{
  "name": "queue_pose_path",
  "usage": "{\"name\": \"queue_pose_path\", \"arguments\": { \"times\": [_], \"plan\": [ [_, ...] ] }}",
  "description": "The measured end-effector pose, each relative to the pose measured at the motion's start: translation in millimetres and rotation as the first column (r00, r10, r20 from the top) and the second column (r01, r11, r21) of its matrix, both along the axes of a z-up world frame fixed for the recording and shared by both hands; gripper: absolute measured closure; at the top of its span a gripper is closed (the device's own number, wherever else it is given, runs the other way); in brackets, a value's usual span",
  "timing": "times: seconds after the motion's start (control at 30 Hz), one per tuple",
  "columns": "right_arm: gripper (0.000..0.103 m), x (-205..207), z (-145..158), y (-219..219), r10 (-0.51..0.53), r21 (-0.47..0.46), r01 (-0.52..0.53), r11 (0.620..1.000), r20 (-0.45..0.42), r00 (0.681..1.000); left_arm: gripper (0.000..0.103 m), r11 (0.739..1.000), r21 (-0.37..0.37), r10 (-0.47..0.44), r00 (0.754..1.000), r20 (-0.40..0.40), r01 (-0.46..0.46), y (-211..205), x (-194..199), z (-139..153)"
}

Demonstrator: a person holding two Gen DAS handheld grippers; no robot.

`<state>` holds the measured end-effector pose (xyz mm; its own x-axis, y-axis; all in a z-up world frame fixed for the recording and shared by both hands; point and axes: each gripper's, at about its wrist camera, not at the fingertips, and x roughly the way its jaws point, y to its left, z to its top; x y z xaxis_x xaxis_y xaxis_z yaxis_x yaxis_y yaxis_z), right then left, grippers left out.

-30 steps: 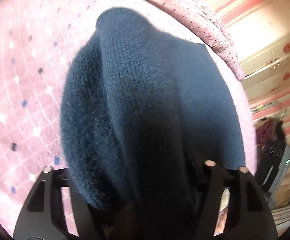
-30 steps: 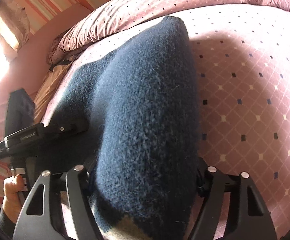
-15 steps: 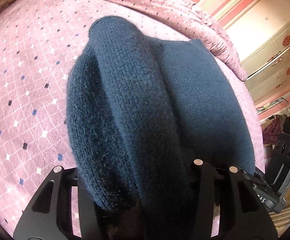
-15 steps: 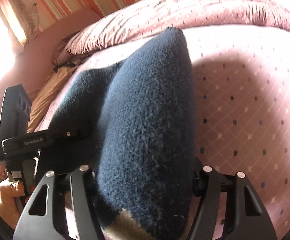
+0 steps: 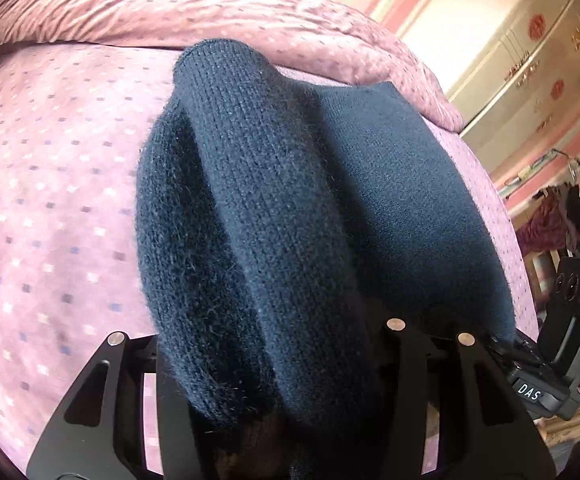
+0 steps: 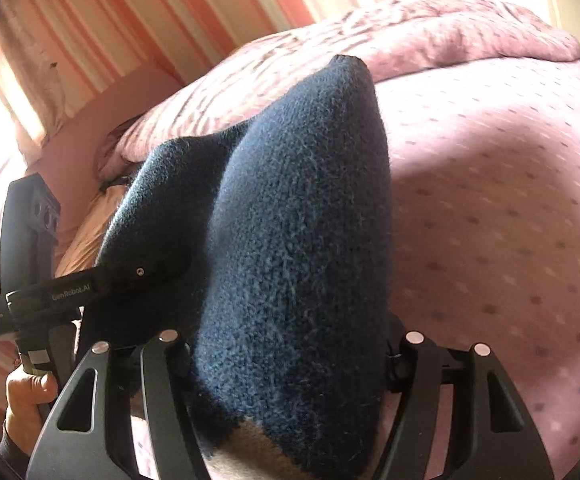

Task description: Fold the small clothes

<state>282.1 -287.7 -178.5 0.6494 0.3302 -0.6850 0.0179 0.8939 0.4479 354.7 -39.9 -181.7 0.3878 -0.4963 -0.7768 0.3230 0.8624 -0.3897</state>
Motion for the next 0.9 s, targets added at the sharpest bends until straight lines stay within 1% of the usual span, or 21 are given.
{"name": "queue_pose_path", "arguments": {
  "times": [0.07,0.17,0.3,0.4,0.53,0.6,0.7,0.8,0.9],
  "plan": [
    [0.039,-13,-3,-21,-0.017,-0.013,0.017,1.000,-0.020,1.000,0.055,1.000,0.004,-0.009,1.000,-0.014,0.010,-20,-9,-8],
    [0.039,-29,-12,-41,-0.037,-0.041,0.035,0.999,-0.043,0.998,0.055,0.999,0.037,-0.020,0.999,-0.027,0.021,-47,-22,-17],
    [0.039,-30,-21,-61,-0.050,-0.061,0.047,0.997,-0.061,0.997,0.055,0.997,0.069,-0.024,0.999,-0.040,0.027,-73,-26,-30],
    [0.039,-29,-30,-77,-0.046,-0.057,0.042,0.998,-0.075,0.996,0.054,0.994,0.104,-0.033,0.999,-0.025,0.036,-83,-27,-35],
    [0.038,-27,-46,-78,-0.037,-0.069,0.031,0.997,-0.092,0.995,0.051,0.989,0.140,-0.039,0.999,-0.015,0.041,-88,-27,-50],
    [0.038,-28,-53,-78,-0.041,-0.065,0.036,0.997,-0.087,0.995,0.049,0.990,0.138,-0.040,0.999,0.000,0.040,-97,-29,-56],
    [0.037,-29,-62,-83,-0.041,-0.042,0.037,0.998,-0.087,0.995,0.047,0.987,0.149,-0.056,0.998,0.024,0.052,-110,-33,-61],
    [0.035,-30,-69,-88,-0.034,-0.018,0.033,0.999,-0.090,0.995,0.045,0.987,0.149,-0.070,0.997,0.032,0.064,-110,-31,-64],
    [0.034,-29,-71,-89,-0.033,-0.015,0.032,0.999,-0.093,0.995,0.043,0.983,0.170,-0.072,0.996,0.043,0.064,-122,-35,-61]
  ]
}}
